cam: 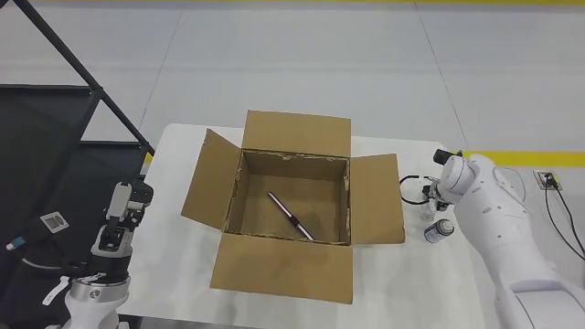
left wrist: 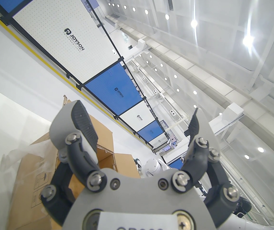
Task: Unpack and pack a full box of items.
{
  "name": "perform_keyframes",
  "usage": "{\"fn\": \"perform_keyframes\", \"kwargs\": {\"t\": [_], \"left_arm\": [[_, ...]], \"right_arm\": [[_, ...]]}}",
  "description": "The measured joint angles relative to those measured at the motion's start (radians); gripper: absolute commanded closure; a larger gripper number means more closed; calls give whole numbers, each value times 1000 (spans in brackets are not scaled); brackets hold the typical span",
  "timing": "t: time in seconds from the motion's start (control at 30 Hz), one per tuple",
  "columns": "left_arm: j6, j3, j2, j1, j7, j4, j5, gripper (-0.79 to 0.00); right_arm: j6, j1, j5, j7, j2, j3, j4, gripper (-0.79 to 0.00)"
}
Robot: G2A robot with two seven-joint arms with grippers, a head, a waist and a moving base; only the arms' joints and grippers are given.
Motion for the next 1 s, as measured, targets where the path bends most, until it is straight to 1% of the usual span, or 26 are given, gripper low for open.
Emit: {"fn": "perform_keyframes", "kwargs": {"t": [0.1, 0.2, 0.33, 0.43, 0.53, 0.57, 0.67, 0.77, 0.87, 0.93, 1.0], "left_arm": [[0, 0, 0, 0, 0, 0, 0, -785], [0, 0, 0, 0, 0, 0, 0, -785], [0, 0, 0, 0, 0, 0, 0, -785], [0, 0, 0, 0, 0, 0, 0, -785], [0, 0, 0, 0, 0, 0, 0, -785], [0, 0, 0, 0, 0, 0, 0, -785], [0, 0, 0, 0, 0, 0, 0, -785], [0, 0, 0, 0, 0, 0, 0, -785], [0, 0, 0, 0, 0, 0, 0, -785], [0, 0, 0, 0, 0, 0, 0, -785], [0, 0, 0, 0, 0, 0, 0, -785]], "right_arm": [[9, 9, 35, -36, 5, 23, -3, 0], [26, 7, 93, -102, 19, 69, -37, 0], [24, -23, 146, -153, 46, 133, -143, 0], [7, -86, 189, -155, 69, 191, -300, 0], [1, -204, 238, -127, 89, 255, -547, 0], [7, -266, 255, -109, 95, 281, -666, 0], [36, -416, 299, -71, 105, 333, -947, 0], [87, -514, 325, -69, 106, 346, -1138, 0], [103, -536, 362, -65, 104, 337, -1219, 0], [95, -530, 385, -54, 104, 326, -1229, 0], [63, -520, 421, -30, 103, 307, -1233, 0]]}}
